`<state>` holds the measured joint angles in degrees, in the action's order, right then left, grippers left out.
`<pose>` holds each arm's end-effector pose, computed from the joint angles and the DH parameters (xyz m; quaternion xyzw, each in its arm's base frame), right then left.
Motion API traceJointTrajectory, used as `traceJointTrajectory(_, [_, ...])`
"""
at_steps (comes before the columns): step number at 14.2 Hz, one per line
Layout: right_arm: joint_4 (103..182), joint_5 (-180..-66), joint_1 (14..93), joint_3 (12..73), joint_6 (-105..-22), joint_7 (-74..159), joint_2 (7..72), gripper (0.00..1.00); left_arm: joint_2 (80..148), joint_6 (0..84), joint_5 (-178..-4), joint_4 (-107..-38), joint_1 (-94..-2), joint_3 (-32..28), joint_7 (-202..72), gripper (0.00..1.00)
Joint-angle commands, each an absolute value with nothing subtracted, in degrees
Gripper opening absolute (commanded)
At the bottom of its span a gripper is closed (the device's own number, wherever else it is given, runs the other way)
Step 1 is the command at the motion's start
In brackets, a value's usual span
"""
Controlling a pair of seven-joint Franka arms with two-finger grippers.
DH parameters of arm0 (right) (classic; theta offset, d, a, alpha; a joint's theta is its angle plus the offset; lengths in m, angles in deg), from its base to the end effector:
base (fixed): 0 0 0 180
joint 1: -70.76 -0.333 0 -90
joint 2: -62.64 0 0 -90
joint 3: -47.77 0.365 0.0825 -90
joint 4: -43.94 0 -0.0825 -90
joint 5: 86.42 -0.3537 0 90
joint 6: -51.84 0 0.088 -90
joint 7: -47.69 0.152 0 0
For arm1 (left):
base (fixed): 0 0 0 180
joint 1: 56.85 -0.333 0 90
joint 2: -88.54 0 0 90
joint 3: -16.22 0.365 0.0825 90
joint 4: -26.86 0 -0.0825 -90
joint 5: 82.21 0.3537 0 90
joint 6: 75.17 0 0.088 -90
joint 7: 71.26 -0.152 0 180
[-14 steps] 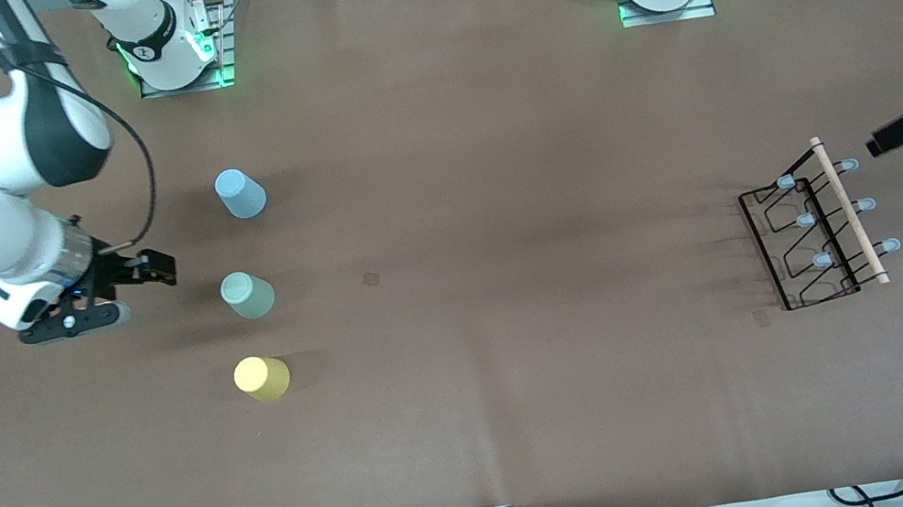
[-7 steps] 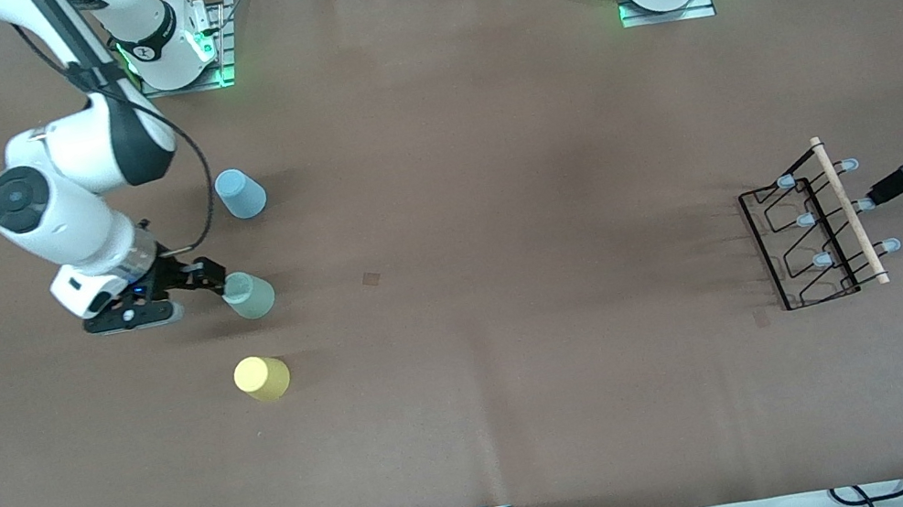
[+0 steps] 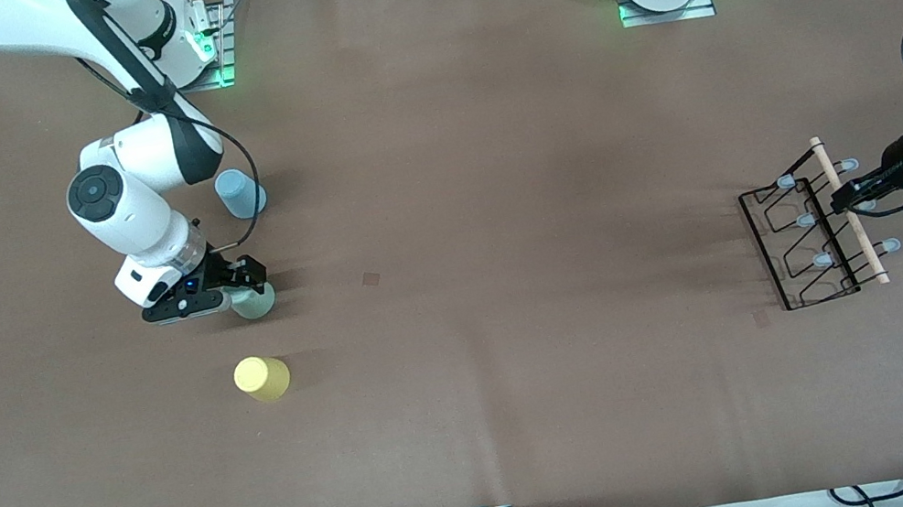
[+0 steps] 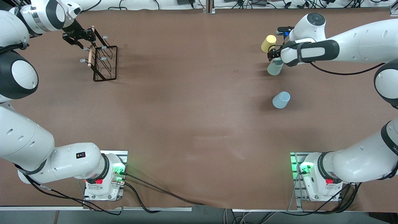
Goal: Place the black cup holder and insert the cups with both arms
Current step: 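Grasp the teal cup with the right gripper while the left gripper grasps the dowel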
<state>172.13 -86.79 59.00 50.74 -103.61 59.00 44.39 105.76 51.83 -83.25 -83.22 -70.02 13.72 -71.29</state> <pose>0.5492 0.1438 0.2686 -0.9965 -0.0250 -0.0746 0.0270 0.5949 0.1123 0.3562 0.9950 0.0991 -0.0012 0.0139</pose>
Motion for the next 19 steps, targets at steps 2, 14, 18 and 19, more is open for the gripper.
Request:
traceJointTrajectory(2, [173.84, -87.39, 58.19, 50.4, -105.48, 59.38, 44.54, 1.0, 107.87, 53.32, -83.53, -83.09, -69.77, 13.32, -72.84, 0.31])
traceJointTrajectory(14, [173.84, -87.39, 58.45, 50.4, -104.96, 59.29, 44.18, 0.17, 107.26, 36.54, -83.97, -66.94, -67.06, 11.75, -71.1, 0.08])
traceJointTrajectory(18, [173.22, -87.22, 58.63, 50.23, -101.19, 57.54, 46.81, 0.15, 107.96, 36.27, -83.26, -66.31, -58.9, 10.07, -62.75, 0.08])
traceJointTrajectory(19, [173.22, -87.21, 58.8, 50.14, -100.22, 56.66, 47.78, 0.15, 108.39, 36.27, -83.26, -66.31, -56.61, 10.07, -61.08, 0.08])
